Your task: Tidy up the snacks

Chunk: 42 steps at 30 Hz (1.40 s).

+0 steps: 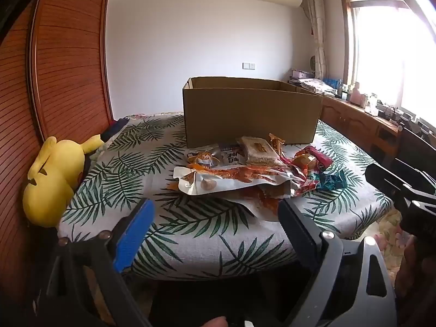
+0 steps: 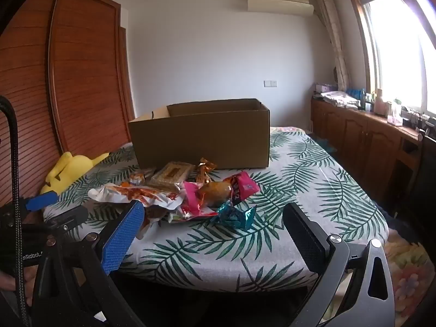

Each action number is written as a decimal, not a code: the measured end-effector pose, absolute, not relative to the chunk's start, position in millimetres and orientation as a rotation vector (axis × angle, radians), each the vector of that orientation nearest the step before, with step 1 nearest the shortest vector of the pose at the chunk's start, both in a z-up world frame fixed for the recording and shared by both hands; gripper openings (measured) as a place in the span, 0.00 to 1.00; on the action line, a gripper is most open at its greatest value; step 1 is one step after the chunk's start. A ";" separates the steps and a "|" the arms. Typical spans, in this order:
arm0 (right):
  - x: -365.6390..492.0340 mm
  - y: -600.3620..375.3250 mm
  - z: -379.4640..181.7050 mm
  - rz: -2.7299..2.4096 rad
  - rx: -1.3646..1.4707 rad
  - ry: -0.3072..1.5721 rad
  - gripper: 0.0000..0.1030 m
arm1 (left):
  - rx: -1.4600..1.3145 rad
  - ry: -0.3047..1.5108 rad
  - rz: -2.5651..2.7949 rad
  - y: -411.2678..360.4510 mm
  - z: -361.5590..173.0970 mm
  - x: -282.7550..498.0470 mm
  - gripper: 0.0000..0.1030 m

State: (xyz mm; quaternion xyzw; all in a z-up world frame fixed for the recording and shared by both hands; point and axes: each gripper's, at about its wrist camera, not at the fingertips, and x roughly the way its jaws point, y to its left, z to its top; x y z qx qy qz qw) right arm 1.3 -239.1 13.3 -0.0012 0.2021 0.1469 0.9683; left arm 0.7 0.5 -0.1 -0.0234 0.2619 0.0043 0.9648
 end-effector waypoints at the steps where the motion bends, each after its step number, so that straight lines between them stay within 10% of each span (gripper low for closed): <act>1: 1.2 -239.4 13.2 0.298 -0.002 0.407 1.00 | -0.031 0.521 0.012 -0.5 0.0 0.3 0.90; 42: 2.7 -244.8 11.4 0.288 0.004 0.409 1.00 | -0.027 0.492 0.019 1.4 14.3 -0.5 0.90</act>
